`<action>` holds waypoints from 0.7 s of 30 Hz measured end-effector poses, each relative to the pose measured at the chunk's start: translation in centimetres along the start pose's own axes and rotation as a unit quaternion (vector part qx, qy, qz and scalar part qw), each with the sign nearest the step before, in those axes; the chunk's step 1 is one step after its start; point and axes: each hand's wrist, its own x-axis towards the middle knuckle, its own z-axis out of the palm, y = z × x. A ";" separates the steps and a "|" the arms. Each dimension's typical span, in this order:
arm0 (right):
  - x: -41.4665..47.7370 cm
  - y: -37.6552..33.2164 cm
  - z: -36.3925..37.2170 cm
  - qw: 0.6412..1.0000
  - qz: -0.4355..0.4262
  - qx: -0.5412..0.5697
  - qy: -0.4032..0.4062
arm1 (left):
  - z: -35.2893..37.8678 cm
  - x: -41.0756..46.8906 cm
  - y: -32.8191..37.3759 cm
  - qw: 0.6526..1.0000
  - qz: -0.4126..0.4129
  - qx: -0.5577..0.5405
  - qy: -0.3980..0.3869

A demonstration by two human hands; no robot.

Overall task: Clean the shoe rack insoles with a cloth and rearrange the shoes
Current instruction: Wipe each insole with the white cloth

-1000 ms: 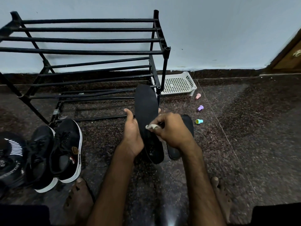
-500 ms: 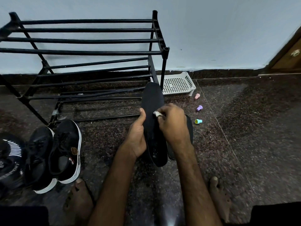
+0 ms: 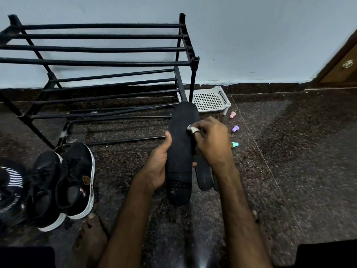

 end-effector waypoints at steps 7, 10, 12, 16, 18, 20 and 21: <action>-2.7 -1.1 0.9 0.978 0.037 0.105 -0.176 | -0.8 0.9 0.2 0.998 0.006 -0.050 0.044; -3.0 0.3 0.7 0.977 0.129 0.165 -0.045 | -2.0 1.4 0.1 0.996 0.033 -0.050 0.061; -2.9 1.3 1.0 0.957 0.191 0.210 -0.057 | -2.5 1.5 0.2 0.995 0.048 -0.059 0.071; -3.5 1.2 2.4 0.911 0.234 0.299 -0.163 | -2.2 1.5 0.3 0.993 0.053 -0.060 0.084; -4.0 1.0 3.2 0.888 0.232 0.350 -0.188 | -1.7 1.2 0.5 0.993 0.051 -0.069 0.076; -4.3 0.8 3.9 0.900 0.220 0.339 -0.167 | -1.3 1.0 0.4 0.994 0.048 -0.080 0.063; -4.4 0.5 4.1 0.909 0.222 0.322 -0.146 | -1.1 1.0 0.3 0.994 0.049 -0.086 0.054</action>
